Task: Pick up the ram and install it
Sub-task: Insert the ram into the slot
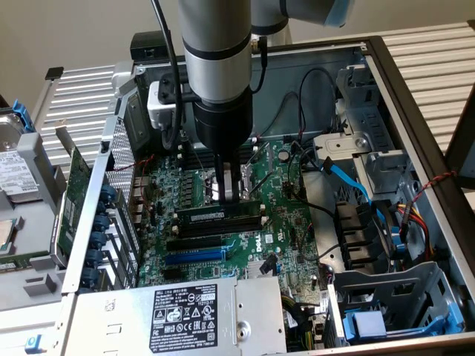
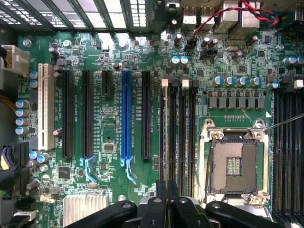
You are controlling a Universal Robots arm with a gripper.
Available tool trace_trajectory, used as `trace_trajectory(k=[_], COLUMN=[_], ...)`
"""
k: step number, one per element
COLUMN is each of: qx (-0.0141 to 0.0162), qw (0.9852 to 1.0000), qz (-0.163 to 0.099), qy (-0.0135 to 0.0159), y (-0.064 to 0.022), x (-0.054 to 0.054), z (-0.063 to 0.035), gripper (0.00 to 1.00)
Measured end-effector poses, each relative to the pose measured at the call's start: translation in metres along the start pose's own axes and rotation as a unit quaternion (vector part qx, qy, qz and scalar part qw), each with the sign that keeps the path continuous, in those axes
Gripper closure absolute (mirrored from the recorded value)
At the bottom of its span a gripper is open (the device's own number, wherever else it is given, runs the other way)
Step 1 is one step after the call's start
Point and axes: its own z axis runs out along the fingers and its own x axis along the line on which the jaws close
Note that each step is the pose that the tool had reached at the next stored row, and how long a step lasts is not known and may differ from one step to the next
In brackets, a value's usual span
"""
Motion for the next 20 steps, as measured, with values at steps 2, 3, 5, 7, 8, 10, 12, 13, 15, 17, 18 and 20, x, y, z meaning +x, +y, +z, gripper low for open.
trace_trajectory(k=[2, 3, 5, 7, 8, 10, 12, 13, 15, 17, 18, 20], qx=[0.0003, 0.0005, 0.001, 0.0014, 0.0016, 0.0019, 0.002, 0.0019, 0.0019, 0.0019, 0.0019, 0.0019], qw=[1.0, 1.0, 1.0, 1.0, 1.0, 1.0, 1.0, 1.0, 1.0, 1.0, 1.0, 1.0], qz=[0.0, 0.0, 0.0, 0.001, 0.001, 0.003, 0.004, 0.004, 0.004, 0.004, 0.004, 0.004], qy=[0.0, -0.0001, -0.0001, 0.0, 0.0001, 0.0, -0.0002, -0.0001, 0.0, 0.0, 0.0, 0.0], y=[0.0004, 0.0007, 0.001, 0.0012, 0.0012, 0.0012, 0.0012, 0.0012, 0.0014, 0.0014, 0.0015, 0.0016], x=[0.0, 0.0, 0.0001, 0.0001, 0.0002, 0.0001, 0.0001, 0.0001, 0.0002, 0.0002, 0.0002, 0.0002], z=[0.0003, 0.0005, 0.0008, 0.001, 0.0011, 0.0014, 0.0019, 0.0021, 0.0023, 0.0026, 0.0028, 0.0032], gripper=[0.88, 0.88, 0.88, 0.88, 0.88, 0.88, 0.88, 0.88, 0.88, 0.88, 0.88, 0.88])
